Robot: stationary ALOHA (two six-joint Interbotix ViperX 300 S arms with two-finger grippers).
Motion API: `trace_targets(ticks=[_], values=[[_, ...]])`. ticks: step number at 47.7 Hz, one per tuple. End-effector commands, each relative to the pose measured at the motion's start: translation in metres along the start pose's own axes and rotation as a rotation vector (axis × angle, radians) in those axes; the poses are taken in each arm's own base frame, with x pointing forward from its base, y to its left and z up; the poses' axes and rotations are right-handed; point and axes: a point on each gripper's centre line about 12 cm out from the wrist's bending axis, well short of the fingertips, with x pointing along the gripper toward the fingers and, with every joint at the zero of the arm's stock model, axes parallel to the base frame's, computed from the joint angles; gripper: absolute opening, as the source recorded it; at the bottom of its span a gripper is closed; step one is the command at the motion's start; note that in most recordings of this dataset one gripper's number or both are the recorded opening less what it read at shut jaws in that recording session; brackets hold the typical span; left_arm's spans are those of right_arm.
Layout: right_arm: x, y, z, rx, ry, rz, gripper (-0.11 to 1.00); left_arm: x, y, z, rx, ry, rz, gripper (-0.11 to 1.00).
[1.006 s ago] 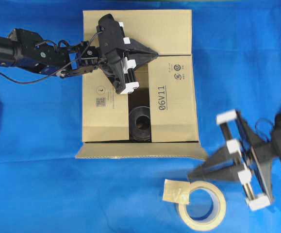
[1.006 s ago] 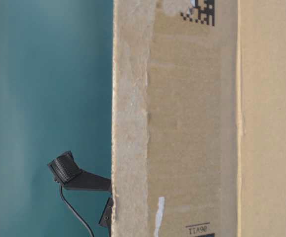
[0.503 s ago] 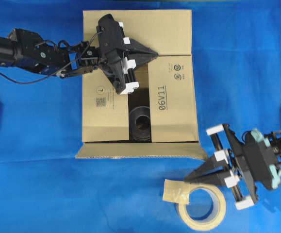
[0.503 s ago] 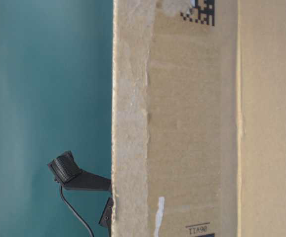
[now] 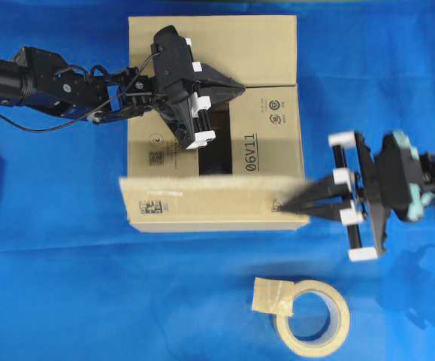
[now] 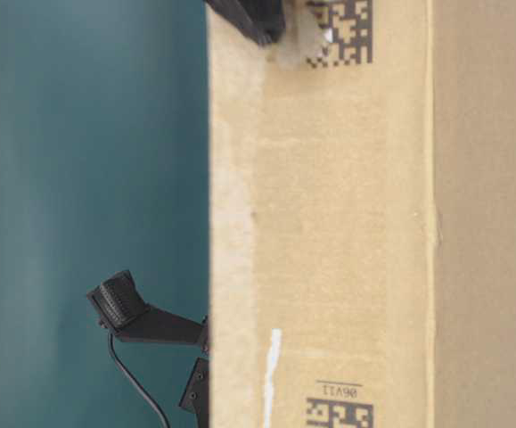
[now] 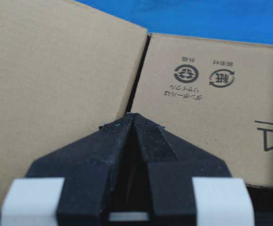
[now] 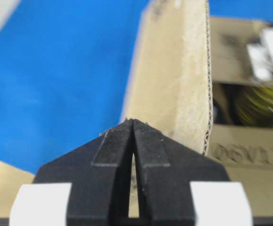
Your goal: Close the cardboard box.
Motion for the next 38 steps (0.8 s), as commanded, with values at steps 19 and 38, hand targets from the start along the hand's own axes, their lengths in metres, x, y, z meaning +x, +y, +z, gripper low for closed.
trace_targets(ticks=[19, 38], values=[[0.024, -0.041, -0.037, 0.086, 0.171, -0.141, 0.0, -0.003, -0.005, 0.011, -0.001, -0.031, -0.01, 0.0], [0.026, -0.042, -0.039, 0.09, 0.181, -0.144, 0.0, -0.007, -0.004, 0.02, 0.0, -0.051, -0.009, 0.0]])
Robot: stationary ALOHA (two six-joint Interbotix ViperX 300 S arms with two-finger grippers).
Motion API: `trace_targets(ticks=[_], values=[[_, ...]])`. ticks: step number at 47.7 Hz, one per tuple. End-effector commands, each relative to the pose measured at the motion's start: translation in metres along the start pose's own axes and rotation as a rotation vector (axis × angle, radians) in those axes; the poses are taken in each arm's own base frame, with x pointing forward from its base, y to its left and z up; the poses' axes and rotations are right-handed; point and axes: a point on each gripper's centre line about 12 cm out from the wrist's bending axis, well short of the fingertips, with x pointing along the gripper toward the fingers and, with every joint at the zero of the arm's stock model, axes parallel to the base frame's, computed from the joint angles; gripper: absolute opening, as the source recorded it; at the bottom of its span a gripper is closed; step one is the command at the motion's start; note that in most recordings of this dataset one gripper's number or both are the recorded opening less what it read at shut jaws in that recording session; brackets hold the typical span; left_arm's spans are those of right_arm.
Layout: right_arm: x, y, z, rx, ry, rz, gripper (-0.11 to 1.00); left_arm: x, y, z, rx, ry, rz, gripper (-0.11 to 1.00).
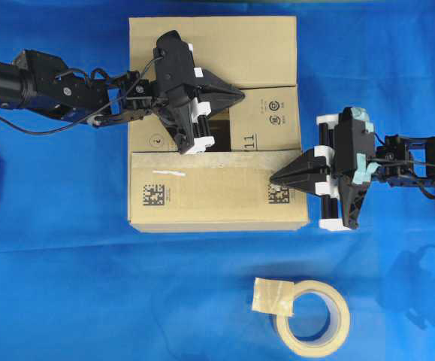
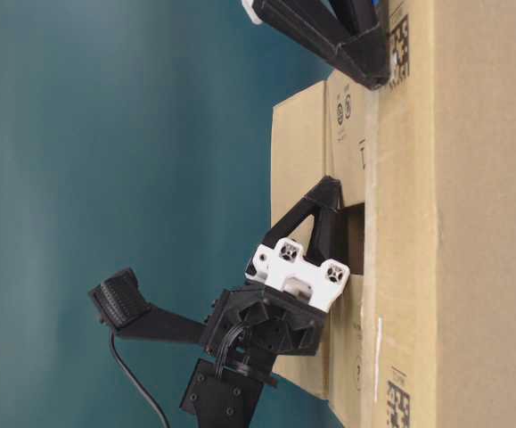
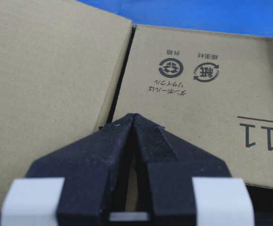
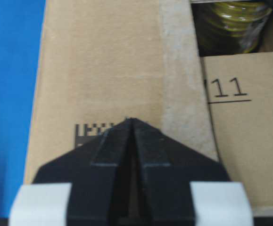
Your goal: Close the cardboard box.
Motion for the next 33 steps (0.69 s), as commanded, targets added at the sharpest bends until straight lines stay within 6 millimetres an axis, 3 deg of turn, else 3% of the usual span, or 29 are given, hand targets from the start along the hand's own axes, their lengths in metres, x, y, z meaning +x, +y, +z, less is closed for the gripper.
trace_targets(ticks=[1, 17, 24, 33], values=[[0.001, -0.001, 0.003, 0.004, -0.005, -0.003, 0.0, -0.007, 0.0, 0.021, -0.002, -0.054, 0.001, 0.0], [0.001, -0.001, 0.003, 0.004, -0.008, -0.003, 0.0, -0.035, 0.007, 0.089, 0.01, -0.084, 0.005, 0.0], [0.001, -0.001, 0.004, 0.003, -0.01, -0.004, 0.0, -0.044, 0.032, 0.114, -0.001, -0.057, 0.053, 0.0], [0.001, -0.001, 0.004, 0.001, -0.011, -0.003, 0.0, -0.044, 0.079, 0.126, -0.017, 0.052, 0.144, 0.0]])
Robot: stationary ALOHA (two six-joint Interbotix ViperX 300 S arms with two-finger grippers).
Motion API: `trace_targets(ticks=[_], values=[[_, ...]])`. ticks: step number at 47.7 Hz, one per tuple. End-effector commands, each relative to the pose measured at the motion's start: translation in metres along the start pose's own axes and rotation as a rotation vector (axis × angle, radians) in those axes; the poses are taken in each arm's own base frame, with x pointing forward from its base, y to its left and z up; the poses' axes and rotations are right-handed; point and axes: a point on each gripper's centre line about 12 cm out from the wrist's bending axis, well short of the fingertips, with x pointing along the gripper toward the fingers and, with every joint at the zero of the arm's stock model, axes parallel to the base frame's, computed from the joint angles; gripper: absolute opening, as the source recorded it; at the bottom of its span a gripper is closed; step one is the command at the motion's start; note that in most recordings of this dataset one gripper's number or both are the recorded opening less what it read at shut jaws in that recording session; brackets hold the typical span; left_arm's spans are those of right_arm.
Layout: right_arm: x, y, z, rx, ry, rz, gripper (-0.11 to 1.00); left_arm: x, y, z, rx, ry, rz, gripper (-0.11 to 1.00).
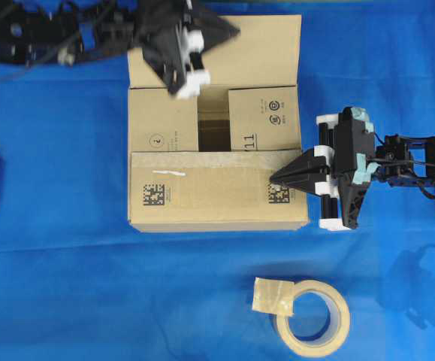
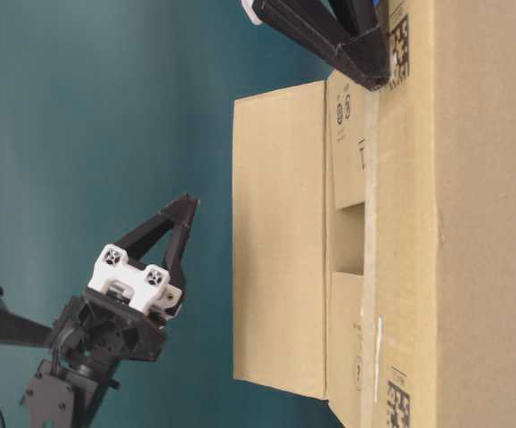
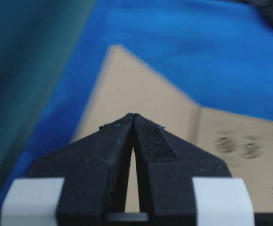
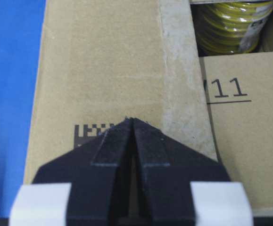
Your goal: Close the cardboard box.
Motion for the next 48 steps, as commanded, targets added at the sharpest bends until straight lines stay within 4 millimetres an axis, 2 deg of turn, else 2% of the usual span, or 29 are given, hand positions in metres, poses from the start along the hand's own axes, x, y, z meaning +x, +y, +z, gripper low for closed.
trace_targets(ticks=[1, 11, 18, 26, 34, 42, 48], values=[[0.001, -0.001, 0.003, 0.006, -0.008, -0.005, 0.0, -0.004, 0.023, 0.024, 0.006, 0.011, 0.043, 0.0], [0.001, -0.002, 0.005, 0.001, -0.018, -0.006, 0.0, 0.012, 0.06, 0.019, 0.045, 0.201, 0.085, 0.0], [0.001, -0.003, 0.005, -0.001, -0.02, -0.01, 0.0, 0.025, 0.07, 0.009, 0.04, 0.295, 0.086, 0.0], [0.001, -0.005, 0.005, -0.001, -0.021, -0.014, 0.0, 0.036, 0.069, -0.008, 0.038, 0.393, 0.065, 0.0], [0.001, -0.005, 0.006, -0.003, -0.023, -0.014, 0.0, 0.034, 0.063, -0.007, 0.043, 0.415, 0.051, 0.0], [0.001, -0.005, 0.006, 0.0, -0.023, -0.016, 0.0, 0.029, 0.053, 0.002, 0.056, 0.406, 0.032, 0.0], [0.001, -0.006, 0.007, 0.001, -0.031, -0.019, 0.0, 0.016, 0.039, 0.021, 0.074, 0.379, 0.009, 0.0]])
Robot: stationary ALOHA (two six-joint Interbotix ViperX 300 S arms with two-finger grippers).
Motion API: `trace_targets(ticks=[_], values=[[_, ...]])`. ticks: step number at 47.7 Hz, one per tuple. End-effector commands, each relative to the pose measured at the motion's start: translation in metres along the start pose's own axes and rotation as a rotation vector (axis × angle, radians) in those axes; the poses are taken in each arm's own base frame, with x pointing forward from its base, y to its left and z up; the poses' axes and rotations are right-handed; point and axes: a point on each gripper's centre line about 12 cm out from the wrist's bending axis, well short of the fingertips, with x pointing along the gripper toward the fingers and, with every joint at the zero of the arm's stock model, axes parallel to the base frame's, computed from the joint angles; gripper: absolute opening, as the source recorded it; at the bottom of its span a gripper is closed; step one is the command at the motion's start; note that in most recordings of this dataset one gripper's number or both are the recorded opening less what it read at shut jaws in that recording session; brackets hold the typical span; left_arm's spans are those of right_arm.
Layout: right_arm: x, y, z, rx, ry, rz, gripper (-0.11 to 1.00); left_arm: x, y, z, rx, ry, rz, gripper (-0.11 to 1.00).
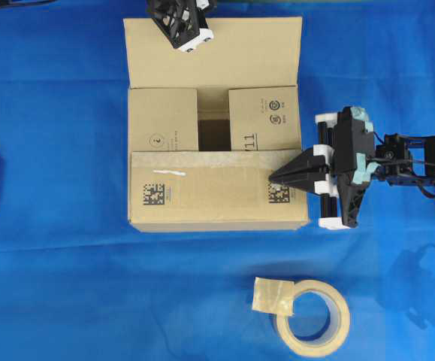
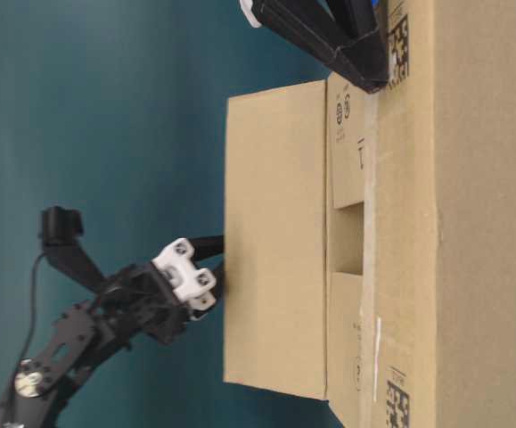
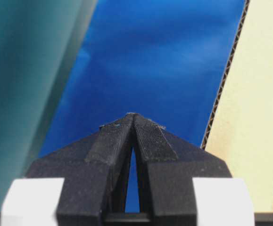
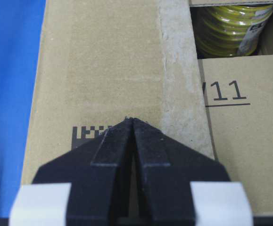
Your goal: Close the cardboard box.
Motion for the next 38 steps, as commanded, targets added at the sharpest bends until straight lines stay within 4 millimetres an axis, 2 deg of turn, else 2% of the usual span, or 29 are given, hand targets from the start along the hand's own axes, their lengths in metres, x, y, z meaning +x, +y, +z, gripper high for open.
trace_targets(ticks=[1, 12, 38], values=[[0.0, -0.004, 0.005, 0.008, -0.017, -0.011, 0.0, -0.035, -0.012, 0.027, 0.025, -0.085, -0.012, 0.0], [0.0, -0.008, 0.007, 0.012, -0.03, -0.022, 0.0, -0.061, -0.032, 0.026, 0.023, -0.067, -0.05, 0.0], [-0.002, -0.011, 0.01, 0.018, -0.051, -0.03, 0.0, -0.077, -0.099, -0.013, -0.014, 0.005, -0.166, 0.0]])
